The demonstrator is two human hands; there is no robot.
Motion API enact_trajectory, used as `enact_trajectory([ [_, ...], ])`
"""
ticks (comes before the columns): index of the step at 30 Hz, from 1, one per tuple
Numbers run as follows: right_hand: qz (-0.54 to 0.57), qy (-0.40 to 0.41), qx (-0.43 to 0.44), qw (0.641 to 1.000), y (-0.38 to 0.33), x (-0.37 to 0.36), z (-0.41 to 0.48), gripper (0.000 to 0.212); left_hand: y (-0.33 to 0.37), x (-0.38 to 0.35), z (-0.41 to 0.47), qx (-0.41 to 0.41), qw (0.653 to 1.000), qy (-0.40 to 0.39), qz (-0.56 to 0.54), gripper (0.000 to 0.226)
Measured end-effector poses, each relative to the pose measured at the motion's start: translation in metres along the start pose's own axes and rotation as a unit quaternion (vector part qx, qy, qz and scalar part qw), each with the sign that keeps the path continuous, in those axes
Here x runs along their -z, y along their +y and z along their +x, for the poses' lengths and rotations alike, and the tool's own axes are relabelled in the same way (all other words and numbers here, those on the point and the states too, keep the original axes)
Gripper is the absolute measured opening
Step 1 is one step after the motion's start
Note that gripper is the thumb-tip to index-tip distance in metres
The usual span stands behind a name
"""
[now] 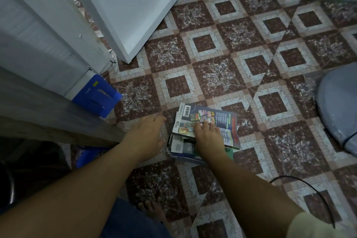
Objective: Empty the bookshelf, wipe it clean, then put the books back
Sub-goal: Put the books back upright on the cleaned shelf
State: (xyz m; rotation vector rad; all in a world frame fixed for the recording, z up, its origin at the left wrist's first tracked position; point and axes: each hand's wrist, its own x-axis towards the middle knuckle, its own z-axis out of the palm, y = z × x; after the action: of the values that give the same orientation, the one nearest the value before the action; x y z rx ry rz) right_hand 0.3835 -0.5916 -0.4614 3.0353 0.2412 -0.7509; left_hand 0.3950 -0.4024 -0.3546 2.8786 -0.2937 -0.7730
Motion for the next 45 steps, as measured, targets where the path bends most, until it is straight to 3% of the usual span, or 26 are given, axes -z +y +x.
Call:
enact_trajectory([
  [7, 0.036, 0.032, 0.003, 0.999, -0.001, 0.04, -0.038, 0.04, 0.019, 0.016, -0.02, -0.023, 0.999, 0.007, 0.036, 0.058],
  [14, 0.005, 0.019, 0.017, 1.0, -0.018, 0.146, -0.084, 0.017, 0.048, 0.056, -0.059, -0.028, 0.998, 0.049, 0.036, 0.065],
  [20, -0.075, -0.004, 0.101, 0.992, -0.06, 0.236, -0.151, 0.021, 0.05, 0.105, -0.126, -0.001, 0.993, 0.09, 0.08, 0.028],
  [23, -0.076, -0.016, 0.144, 0.987, -0.088, 0.269, -0.187, 0.023, 0.036, 0.132, -0.168, 0.002, 0.994, 0.067, 0.082, 0.014],
  [27, -0.048, 0.027, 0.207, 0.977, -0.127, 0.302, -0.228, 0.024, 0.001, 0.17, -0.238, 0.004, 0.995, 0.071, 0.071, 0.008],
  [30, -0.064, 0.049, 0.245, 0.966, -0.159, 0.325, -0.247, 0.029, -0.035, 0.19, -0.291, 0.041, 0.993, 0.092, 0.069, 0.006],
  [34, -0.084, 0.109, 0.282, 0.949, -0.211, 0.345, -0.249, 0.031, -0.083, 0.201, -0.353, 0.144, 0.974, 0.146, 0.098, 0.022],
  [37, -0.073, 0.181, 0.344, 0.919, -0.259, 0.351, -0.248, 0.033, -0.119, 0.201, -0.387, 0.219, 0.943, 0.206, 0.144, 0.022],
  [41, -0.051, 0.272, 0.428, 0.861, -0.329, 0.345, -0.239, 0.039, -0.168, 0.184, -0.425, 0.307, 0.895, 0.298, 0.125, 0.015],
  [45, -0.072, 0.268, 0.473, 0.836, -0.397, 0.322, -0.229, 0.054, -0.208, 0.147, -0.446, 0.406, 0.844, 0.325, 0.129, 0.023],
])
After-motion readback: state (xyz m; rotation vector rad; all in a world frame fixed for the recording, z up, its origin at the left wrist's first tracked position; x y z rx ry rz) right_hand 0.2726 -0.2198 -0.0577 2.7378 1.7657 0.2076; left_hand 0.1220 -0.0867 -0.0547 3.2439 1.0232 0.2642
